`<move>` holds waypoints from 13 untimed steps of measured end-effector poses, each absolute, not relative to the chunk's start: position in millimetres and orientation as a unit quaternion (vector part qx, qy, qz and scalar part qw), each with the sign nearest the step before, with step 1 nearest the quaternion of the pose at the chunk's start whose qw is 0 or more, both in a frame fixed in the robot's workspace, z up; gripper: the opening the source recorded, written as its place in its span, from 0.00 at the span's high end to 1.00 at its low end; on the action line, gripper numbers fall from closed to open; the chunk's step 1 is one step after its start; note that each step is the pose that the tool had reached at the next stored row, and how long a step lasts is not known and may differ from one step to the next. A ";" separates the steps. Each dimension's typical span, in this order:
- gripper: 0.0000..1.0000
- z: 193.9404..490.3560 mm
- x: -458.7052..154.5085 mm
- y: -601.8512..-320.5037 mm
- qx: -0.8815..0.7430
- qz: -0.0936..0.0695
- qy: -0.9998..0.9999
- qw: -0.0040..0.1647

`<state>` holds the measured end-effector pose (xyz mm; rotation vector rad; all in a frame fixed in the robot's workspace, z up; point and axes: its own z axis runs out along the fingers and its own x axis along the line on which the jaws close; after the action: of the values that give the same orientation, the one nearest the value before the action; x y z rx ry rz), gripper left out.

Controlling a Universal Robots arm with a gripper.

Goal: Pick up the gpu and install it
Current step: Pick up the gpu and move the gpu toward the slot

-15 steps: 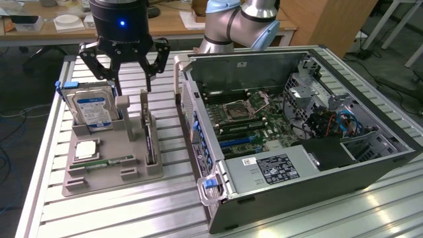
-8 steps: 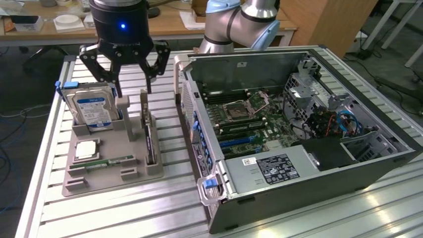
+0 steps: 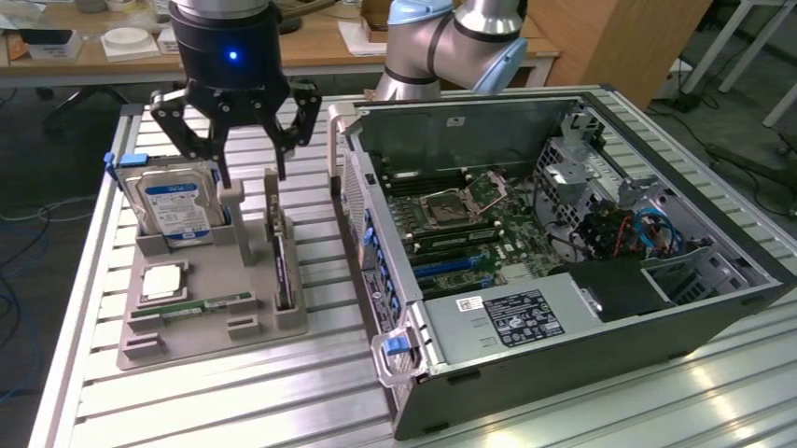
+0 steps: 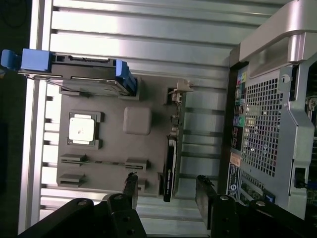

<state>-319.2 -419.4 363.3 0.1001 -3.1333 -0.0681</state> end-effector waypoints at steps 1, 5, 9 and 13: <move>0.41 362.8 -319.2 -419.6 0.032 -0.022 -0.999 0.003; 0.41 360.9 -319.3 -420.8 0.034 -0.022 -0.999 0.003; 0.41 358.9 -319.2 -422.0 0.036 -0.022 -0.999 0.003; 0.41 356.9 -319.2 -423.2 0.037 -0.022 -0.999 0.003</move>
<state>-319.2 -423.2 356.9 0.1165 -3.1325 -0.0681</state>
